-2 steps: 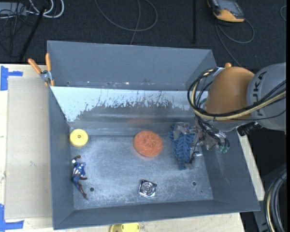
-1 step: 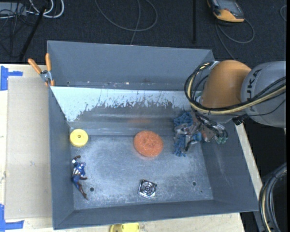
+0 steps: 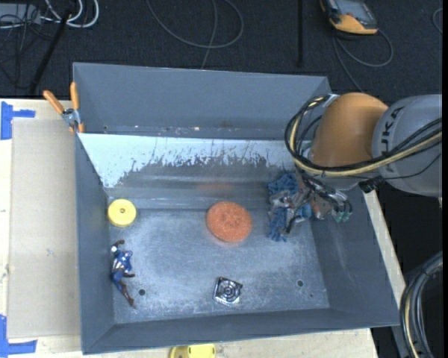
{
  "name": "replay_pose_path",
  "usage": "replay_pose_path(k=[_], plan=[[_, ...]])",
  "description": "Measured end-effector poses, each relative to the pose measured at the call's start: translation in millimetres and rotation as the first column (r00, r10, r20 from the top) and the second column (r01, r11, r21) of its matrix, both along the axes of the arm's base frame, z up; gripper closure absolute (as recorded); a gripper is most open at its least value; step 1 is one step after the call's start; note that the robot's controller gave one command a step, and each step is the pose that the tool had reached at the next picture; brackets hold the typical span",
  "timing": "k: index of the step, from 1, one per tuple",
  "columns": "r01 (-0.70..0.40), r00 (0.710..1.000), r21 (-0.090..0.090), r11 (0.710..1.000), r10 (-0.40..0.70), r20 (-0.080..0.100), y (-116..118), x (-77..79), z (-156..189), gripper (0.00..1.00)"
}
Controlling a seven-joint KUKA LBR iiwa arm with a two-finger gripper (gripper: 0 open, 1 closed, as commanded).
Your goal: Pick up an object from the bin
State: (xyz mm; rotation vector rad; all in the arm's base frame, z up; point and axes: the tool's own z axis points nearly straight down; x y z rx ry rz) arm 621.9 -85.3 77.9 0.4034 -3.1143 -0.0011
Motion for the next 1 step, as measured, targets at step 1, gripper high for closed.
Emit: replay_pose_path(k=[1], plan=[[-0.075, 0.997, 0.0, 0.997, 0.075, 0.005, -11.0, -11.3, 141.4, 1.0]])
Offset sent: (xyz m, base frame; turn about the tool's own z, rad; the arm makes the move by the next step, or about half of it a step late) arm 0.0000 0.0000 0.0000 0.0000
